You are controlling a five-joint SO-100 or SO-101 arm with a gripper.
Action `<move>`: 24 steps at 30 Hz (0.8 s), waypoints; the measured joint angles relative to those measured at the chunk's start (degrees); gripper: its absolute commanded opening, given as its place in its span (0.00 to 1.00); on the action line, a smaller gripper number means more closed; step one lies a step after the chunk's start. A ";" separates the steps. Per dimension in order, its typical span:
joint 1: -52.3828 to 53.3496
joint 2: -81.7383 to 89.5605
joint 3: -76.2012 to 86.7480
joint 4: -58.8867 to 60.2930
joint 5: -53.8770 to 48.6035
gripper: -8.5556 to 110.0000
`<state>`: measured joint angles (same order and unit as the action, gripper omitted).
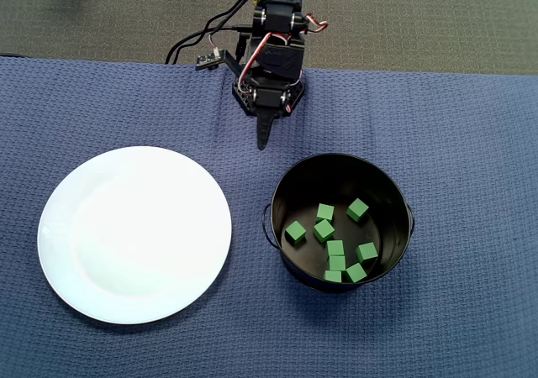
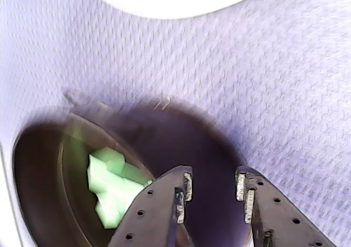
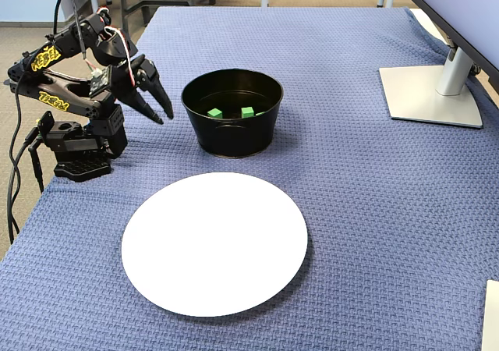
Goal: Pick up the green cubes from the white plate and place them in the black recipient
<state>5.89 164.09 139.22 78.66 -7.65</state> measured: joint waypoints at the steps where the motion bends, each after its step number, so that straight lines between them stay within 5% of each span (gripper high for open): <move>1: 0.53 0.53 0.53 0.00 0.09 0.09; 24: 4.39 6.06 10.99 -3.78 -1.67 0.12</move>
<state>10.28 170.16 150.21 74.88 -9.32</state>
